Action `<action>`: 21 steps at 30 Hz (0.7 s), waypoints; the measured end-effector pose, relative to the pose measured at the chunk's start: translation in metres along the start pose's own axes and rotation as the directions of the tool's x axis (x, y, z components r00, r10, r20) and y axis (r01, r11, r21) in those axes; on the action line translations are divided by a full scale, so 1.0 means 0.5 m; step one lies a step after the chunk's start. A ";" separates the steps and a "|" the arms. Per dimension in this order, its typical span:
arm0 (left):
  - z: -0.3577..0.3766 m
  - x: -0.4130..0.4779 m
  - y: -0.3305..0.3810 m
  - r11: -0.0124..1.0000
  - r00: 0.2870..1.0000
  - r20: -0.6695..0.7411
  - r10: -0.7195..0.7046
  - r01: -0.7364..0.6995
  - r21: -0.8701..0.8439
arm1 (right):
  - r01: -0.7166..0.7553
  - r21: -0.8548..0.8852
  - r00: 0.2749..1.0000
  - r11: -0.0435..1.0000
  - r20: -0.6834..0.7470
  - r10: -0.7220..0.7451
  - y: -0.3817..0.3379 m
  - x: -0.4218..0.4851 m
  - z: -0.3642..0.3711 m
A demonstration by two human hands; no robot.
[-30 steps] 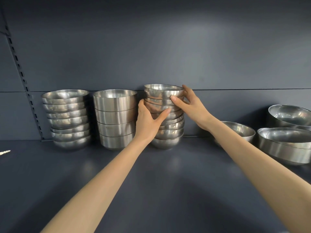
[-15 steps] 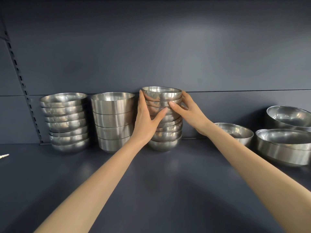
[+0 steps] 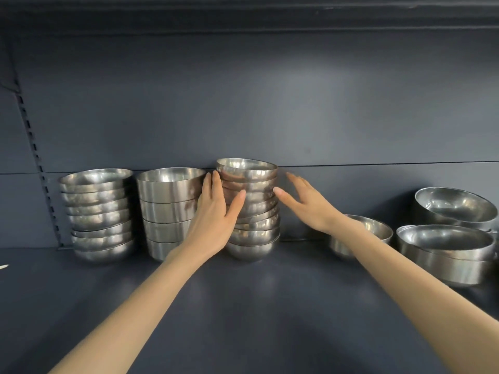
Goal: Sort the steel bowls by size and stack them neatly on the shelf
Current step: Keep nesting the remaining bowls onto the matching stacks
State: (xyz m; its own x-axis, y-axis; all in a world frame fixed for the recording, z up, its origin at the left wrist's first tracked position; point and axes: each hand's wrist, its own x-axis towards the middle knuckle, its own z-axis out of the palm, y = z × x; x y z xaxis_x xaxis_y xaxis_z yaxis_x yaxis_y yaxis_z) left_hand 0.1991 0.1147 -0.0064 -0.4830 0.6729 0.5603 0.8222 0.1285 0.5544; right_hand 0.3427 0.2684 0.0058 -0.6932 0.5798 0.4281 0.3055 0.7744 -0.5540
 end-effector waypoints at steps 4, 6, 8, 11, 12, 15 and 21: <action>-0.039 -0.047 0.025 0.924 0.994 0.108 0.011 -0.052 0.379 | 0.012 -0.459 0.996 0.888 0.085 0.031 0.025 -0.048 -0.054; -0.048 -0.075 0.041 0.863 0.993 0.117 0.004 -0.062 0.501 | 0.046 -0.549 0.994 0.835 0.104 0.013 0.034 -0.076 -0.077; -0.052 -0.102 0.054 0.815 0.994 0.105 -0.005 -0.057 0.576 | 0.072 -0.602 0.994 0.795 0.111 -0.006 0.041 -0.099 -0.099; -0.044 -0.136 0.061 0.771 0.994 0.106 -0.039 -0.037 0.636 | 0.070 -0.642 0.993 0.763 0.115 0.006 0.055 -0.129 -0.115; -0.042 -0.144 0.060 0.760 0.992 0.115 -0.052 -0.036 0.649 | 0.068 -0.645 0.993 0.761 0.121 0.014 0.060 -0.139 -0.117; -0.036 -0.156 0.055 0.735 0.987 0.147 -0.067 -0.051 0.676 | 0.037 -0.637 0.986 0.770 0.148 0.075 0.074 -0.176 -0.122; -0.029 -0.159 0.059 0.756 0.979 0.203 -0.004 -0.130 0.641 | -0.093 -0.603 0.988 0.793 0.043 0.149 0.101 -0.240 -0.159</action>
State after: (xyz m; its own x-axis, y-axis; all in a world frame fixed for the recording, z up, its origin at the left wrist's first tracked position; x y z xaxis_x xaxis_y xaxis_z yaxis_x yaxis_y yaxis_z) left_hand 0.2575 0.0544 -0.0257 -0.4150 0.8063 0.4215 0.8776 0.4770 -0.0484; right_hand 0.4933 0.2581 -0.0168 -0.6676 0.6770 0.3099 0.7000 0.7125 -0.0486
